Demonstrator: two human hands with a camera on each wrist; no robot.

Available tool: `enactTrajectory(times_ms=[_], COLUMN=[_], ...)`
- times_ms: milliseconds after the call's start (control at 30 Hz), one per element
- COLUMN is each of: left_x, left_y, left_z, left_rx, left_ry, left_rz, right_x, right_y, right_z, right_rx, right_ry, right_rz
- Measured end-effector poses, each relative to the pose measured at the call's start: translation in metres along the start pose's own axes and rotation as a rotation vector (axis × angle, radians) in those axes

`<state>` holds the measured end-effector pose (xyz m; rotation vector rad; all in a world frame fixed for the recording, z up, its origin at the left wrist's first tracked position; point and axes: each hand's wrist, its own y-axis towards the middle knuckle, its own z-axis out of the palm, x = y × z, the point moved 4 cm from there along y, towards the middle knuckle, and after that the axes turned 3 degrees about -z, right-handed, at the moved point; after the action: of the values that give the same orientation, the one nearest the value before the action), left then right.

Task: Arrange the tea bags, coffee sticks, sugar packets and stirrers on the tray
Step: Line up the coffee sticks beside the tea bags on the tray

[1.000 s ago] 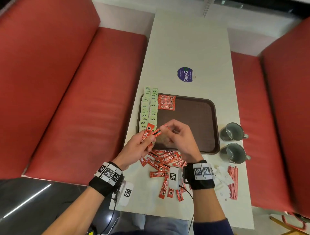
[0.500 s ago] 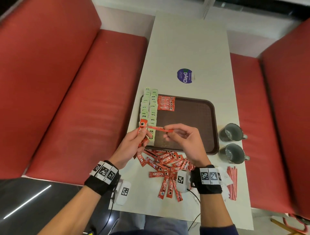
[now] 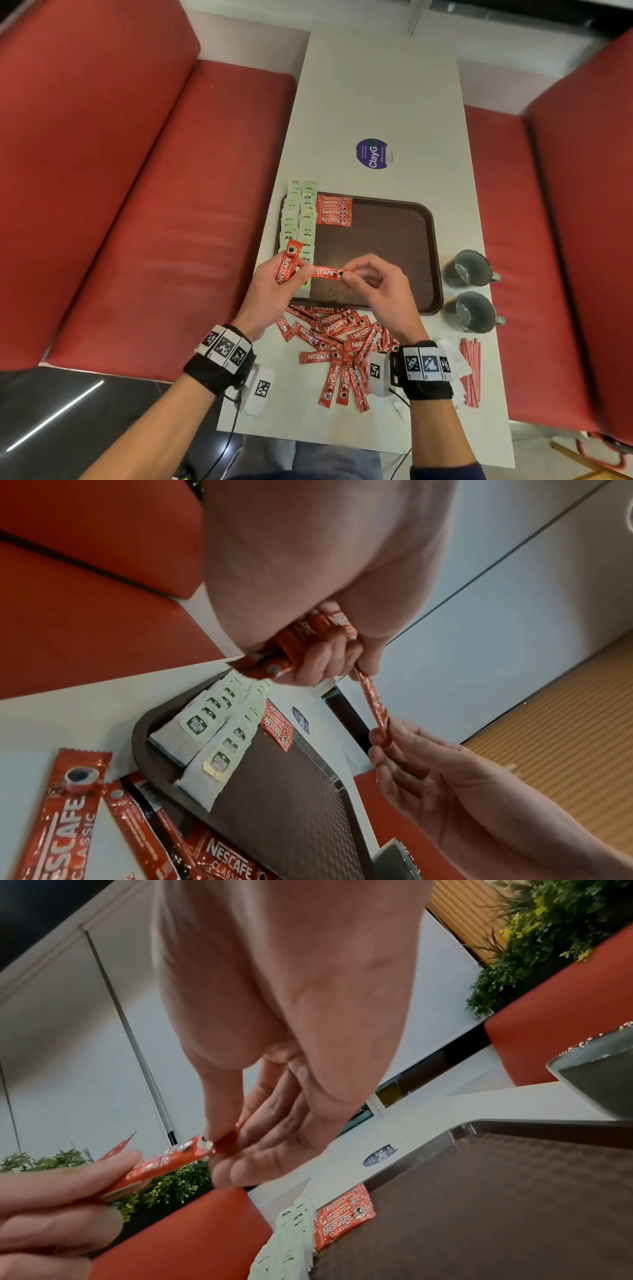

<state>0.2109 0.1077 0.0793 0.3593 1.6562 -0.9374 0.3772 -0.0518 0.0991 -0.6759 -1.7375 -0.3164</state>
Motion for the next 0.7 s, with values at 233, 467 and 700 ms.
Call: enactTrajectory(times_ms=[233, 467, 700], left_x=[0.014, 0.034, 0.045], left_y=[0.013, 0.01, 0.008], left_z=[0.001, -0.003, -0.013], left_rx=[-0.028, 0.031, 0.016], left_ry=[0.1, -0.043, -0.033], left_rz=[0.01, -0.132, -0.204], right_x=[-0.021, -0.077, -0.107], right_y=[0.034, 0.121, 0.179], right_z=[-0.014, -0.042, -0.022], right_rx=[-0.016, -0.222, -0.144], right_ry=[-0.234, -0.462, -0.527], right_rz=[0.02, 0.111, 0.194])
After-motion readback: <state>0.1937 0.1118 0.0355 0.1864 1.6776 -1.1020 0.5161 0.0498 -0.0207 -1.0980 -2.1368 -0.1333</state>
